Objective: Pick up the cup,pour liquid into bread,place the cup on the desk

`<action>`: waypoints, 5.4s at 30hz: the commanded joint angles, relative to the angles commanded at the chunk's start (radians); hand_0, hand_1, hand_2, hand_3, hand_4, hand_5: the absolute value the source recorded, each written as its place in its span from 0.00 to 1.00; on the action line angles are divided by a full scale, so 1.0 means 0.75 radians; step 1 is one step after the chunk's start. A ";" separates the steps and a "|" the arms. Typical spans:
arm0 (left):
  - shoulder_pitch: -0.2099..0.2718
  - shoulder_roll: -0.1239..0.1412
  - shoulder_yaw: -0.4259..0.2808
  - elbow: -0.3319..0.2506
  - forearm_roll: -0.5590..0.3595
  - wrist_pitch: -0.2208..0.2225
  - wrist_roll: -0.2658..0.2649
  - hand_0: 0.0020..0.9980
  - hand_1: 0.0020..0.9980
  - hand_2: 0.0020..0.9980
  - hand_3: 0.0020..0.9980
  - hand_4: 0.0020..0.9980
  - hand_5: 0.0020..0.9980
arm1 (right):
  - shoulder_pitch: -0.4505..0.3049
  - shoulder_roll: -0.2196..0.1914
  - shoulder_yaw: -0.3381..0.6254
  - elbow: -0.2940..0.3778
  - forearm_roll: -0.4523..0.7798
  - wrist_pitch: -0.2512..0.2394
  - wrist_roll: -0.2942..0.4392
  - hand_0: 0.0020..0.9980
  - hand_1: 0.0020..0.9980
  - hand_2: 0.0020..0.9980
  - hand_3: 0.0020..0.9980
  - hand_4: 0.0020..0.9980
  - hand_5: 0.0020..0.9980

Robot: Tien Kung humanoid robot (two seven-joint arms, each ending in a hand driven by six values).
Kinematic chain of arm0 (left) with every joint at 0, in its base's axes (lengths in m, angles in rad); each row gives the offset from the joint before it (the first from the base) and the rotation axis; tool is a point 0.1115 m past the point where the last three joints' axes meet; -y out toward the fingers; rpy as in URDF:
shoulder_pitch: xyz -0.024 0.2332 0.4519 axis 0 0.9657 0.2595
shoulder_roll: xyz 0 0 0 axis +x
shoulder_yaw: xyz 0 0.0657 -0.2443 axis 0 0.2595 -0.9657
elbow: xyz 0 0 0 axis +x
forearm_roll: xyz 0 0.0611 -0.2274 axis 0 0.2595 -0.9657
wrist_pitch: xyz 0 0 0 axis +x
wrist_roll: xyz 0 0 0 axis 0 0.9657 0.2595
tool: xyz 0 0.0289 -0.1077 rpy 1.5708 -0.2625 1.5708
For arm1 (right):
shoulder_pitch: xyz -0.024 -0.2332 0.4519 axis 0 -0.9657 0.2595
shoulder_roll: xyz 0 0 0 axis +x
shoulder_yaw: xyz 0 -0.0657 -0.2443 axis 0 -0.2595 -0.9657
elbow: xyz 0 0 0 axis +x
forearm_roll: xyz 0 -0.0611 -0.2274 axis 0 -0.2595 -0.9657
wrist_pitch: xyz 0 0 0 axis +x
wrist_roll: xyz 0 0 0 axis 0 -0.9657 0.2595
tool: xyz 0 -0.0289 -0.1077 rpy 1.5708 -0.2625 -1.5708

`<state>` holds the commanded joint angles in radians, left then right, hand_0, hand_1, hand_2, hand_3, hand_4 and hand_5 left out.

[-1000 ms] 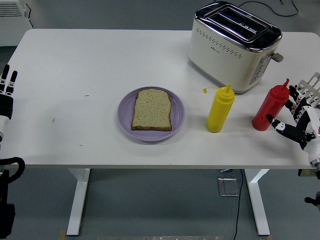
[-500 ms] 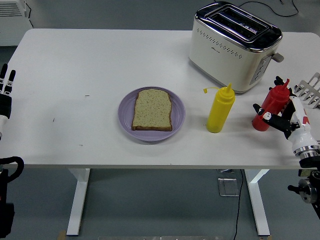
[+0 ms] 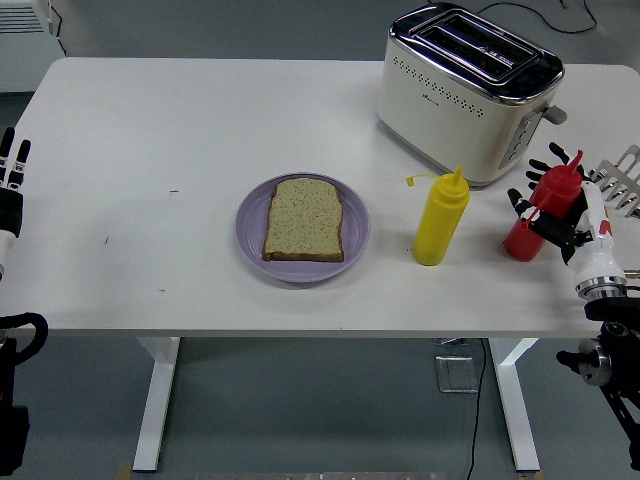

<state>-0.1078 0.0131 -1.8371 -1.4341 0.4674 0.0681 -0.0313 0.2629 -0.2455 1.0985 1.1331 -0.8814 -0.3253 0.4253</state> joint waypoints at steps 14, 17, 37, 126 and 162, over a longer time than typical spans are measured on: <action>0.002 -0.001 -0.002 0.001 0.001 0.000 0.000 0.79 0.74 0.74 0.70 0.51 0.99 | 0.016 0.008 -0.061 -0.015 0.173 -0.038 0.057 0.15 0.26 0.36 0.38 0.72 0.00; 0.001 -0.001 -0.003 0.001 0.001 0.000 0.000 0.79 0.74 0.74 0.70 0.51 0.99 | 0.017 0.009 -0.066 -0.016 0.193 -0.044 0.069 0.15 0.26 0.36 0.38 0.72 0.00; -0.001 -0.001 -0.007 -0.001 0.001 0.001 0.000 0.79 0.74 0.74 0.70 0.51 1.00 | 0.018 -0.051 0.071 0.210 0.090 -0.105 0.024 0.06 0.20 0.32 0.36 0.68 0.00; 0.017 -0.002 -0.029 0.001 0.001 0.002 -0.002 0.79 0.74 0.74 0.70 0.51 1.00 | 0.954 -0.066 -0.514 0.153 -1.810 0.029 -0.729 0.07 0.12 0.27 0.32 0.44 0.05; 0.012 -0.006 -0.025 0.002 -0.001 0.004 -0.002 0.79 0.74 0.74 0.70 0.51 1.00 | 0.443 -0.156 0.218 0.321 0.155 -0.111 -0.329 0.09 0.15 0.28 0.33 0.52 0.00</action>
<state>-0.0986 0.0086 -1.8557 -1.4322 0.4667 0.0711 -0.0325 0.5950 -0.3625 1.2623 1.3737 -0.7651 -0.4083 0.1787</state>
